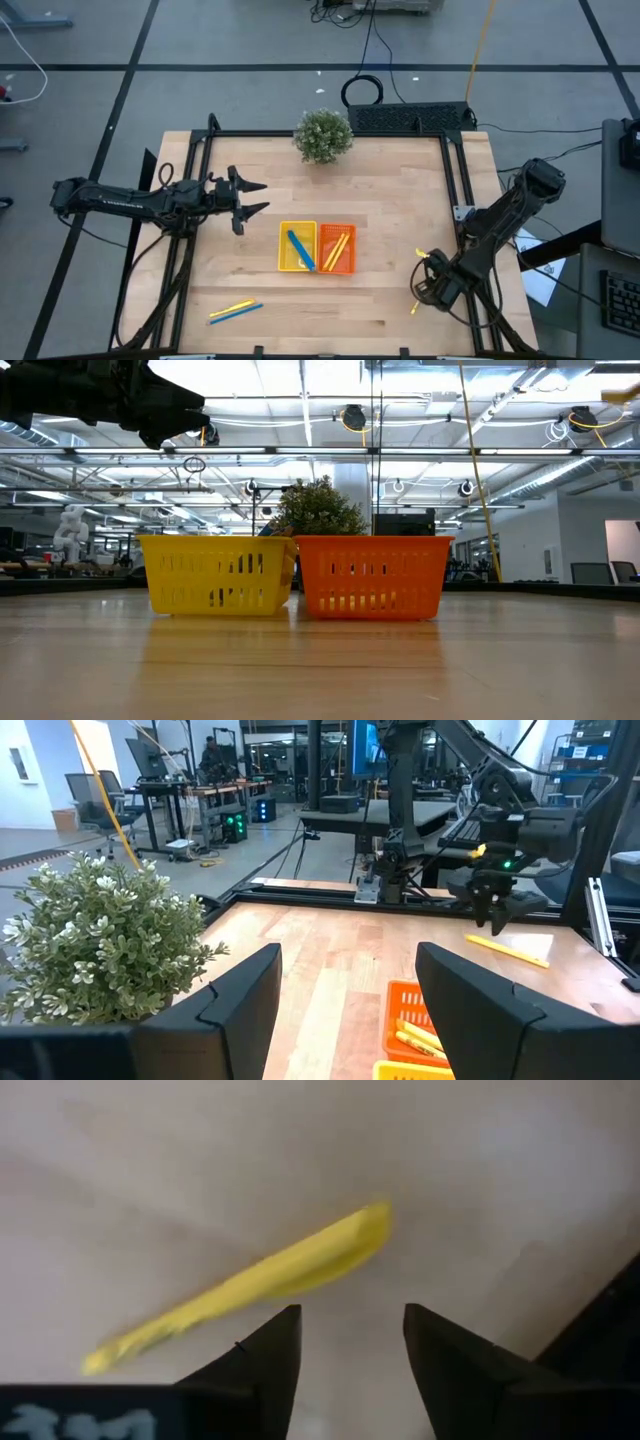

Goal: Sort pens & pencils
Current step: Put the right yellow pen into the orange bin

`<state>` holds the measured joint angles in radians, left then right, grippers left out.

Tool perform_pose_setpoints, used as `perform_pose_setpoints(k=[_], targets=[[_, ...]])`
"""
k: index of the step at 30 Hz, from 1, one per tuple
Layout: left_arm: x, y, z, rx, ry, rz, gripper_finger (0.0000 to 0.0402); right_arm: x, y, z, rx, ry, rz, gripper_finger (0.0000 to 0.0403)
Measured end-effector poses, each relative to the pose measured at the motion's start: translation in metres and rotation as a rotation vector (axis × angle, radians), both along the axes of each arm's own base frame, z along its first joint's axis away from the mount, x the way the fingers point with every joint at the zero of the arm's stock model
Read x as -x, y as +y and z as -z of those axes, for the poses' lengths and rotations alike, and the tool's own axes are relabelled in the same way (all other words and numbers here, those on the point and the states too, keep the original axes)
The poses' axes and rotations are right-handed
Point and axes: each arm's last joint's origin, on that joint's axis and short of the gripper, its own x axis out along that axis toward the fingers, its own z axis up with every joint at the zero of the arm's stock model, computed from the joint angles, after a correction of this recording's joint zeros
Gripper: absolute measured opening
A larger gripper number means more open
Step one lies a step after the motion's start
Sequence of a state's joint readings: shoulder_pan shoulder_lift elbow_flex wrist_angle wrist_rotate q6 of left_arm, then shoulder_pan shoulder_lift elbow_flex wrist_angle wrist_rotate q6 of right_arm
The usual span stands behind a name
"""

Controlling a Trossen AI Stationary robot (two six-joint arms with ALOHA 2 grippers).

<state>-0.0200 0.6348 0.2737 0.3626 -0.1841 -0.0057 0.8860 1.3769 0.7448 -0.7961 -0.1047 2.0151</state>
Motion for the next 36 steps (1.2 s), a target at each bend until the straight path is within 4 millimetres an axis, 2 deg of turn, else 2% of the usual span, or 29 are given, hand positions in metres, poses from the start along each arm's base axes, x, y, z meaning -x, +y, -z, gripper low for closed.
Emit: perform_pose_setpoints(k=[5, 11, 18, 28, 36], targets=[[0.000, 0.000, 0.000, 0.000, 0.000, 0.000, 0.0239, 0.002, -0.003, 0.008, 0.010, 0.002, 0.043, 0.0184], [0.000, 0.000, 0.000, 0.001, 0.000, 0.000, 0.0239, 0.000, -0.004, 0.004, 0.038, -0.103, 0.058, 0.0185], [0.000, 0.000, 0.000, 0.004, -0.001, 0.001, 0.0239, 0.001, -0.012, 0.005, 0.120, -0.131, 0.099, 0.0185], [0.000, 0.000, 0.000, 0.007, -0.001, 0.002, 0.0239, -0.002, -0.008, 0.019, -0.008, -0.215, 0.179, 0.0185], [0.000, 0.000, 0.000, 0.011, -0.002, 0.004, 0.0239, 0.001, -0.012, 0.026, -0.001, -0.215, 0.145, 0.0165]])
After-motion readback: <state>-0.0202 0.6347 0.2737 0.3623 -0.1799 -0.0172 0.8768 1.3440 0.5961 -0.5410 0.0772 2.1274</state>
